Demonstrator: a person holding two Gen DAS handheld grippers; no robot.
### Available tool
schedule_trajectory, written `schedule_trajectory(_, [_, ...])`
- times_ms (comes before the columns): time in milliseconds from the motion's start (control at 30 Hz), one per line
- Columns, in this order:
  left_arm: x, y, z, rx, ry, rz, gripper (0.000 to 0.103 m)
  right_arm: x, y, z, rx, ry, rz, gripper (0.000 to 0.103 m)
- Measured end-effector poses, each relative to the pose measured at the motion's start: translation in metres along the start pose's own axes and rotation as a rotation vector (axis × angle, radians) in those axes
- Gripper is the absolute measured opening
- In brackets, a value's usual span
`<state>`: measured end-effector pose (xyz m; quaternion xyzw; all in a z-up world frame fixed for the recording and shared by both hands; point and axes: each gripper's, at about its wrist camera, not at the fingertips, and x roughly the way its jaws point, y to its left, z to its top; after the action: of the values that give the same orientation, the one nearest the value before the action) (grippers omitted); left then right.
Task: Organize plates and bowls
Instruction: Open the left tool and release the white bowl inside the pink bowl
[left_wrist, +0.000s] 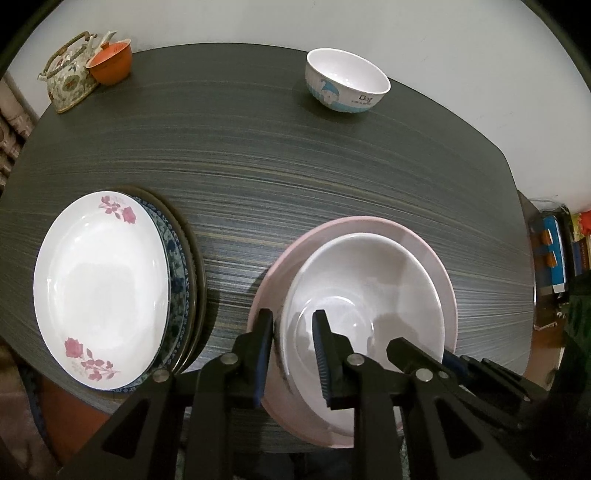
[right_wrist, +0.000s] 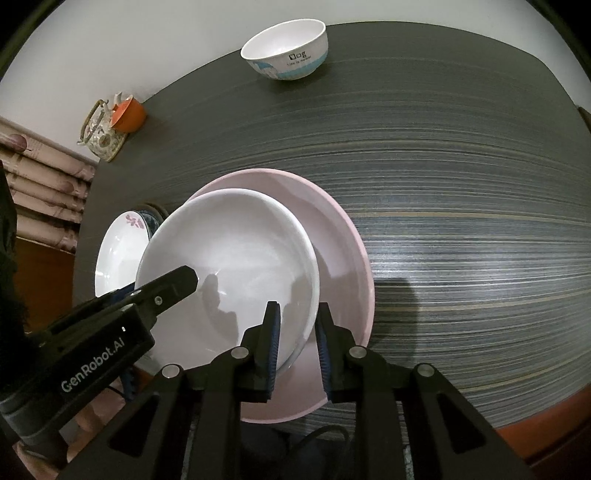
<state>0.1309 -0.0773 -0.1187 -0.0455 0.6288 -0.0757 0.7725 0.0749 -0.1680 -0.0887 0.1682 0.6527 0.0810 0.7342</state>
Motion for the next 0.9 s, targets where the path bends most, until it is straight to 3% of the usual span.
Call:
schedule_trajectory(433, [-0.002,-0.003,0.001,0.0,0.023,0.014,0.031,-0.008,0.004,0.0,-0.01,-0.035,-0.002,0.029])
schedule_trajectory(900, [-0.012,-0.004,-0.002,0.013,-0.013,-0.004,0.031,-0.015,0.0,-0.005,-0.006,-0.053,0.005,0.031])
